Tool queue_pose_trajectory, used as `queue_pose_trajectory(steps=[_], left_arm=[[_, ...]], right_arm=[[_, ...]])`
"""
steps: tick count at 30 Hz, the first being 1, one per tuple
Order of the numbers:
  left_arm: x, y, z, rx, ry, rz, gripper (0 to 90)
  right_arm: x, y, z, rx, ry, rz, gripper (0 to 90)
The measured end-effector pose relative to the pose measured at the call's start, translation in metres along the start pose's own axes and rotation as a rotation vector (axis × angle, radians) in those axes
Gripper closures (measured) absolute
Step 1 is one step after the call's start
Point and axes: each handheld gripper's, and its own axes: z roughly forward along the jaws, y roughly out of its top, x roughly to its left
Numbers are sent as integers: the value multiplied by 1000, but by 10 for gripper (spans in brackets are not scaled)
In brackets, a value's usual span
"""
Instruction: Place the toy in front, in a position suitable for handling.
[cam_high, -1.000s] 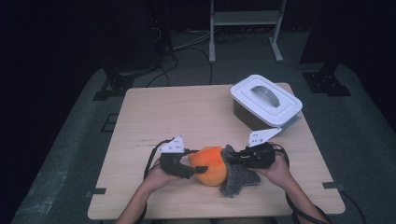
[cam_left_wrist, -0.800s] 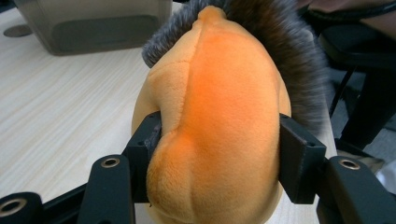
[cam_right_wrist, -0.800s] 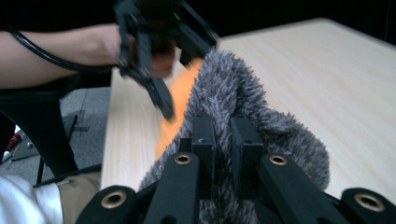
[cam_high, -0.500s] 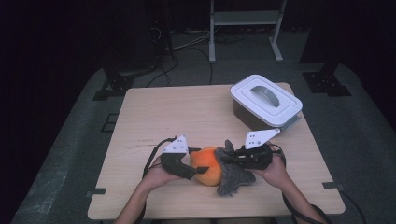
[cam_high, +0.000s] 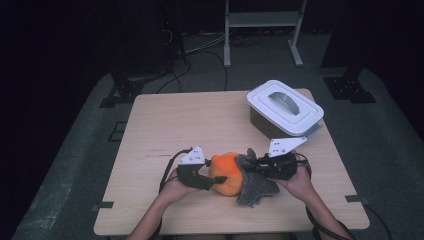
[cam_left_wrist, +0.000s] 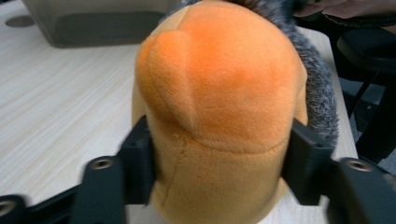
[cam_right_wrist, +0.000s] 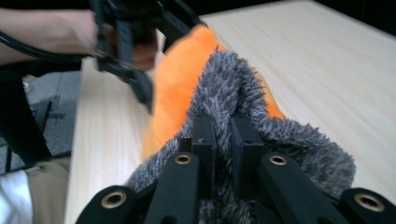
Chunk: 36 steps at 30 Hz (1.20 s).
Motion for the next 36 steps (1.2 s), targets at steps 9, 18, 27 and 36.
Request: queue_pose_trajectory(steps=[9, 18, 27, 36], left_arm=[[0, 2, -14, 34, 9, 40, 445], [3, 0, -13, 27, 31, -9, 433], [0, 1, -10, 36, 38, -6, 429], [-1, 0, -10, 36, 25, 5, 426]], right_arm=[[2, 0, 4, 38, -26, -28, 815], [4, -3, 8, 40, -29, -22, 814], [18, 4, 19, 41, 14, -65, 814], [-14, -10, 4, 38, -109, 42, 813]])
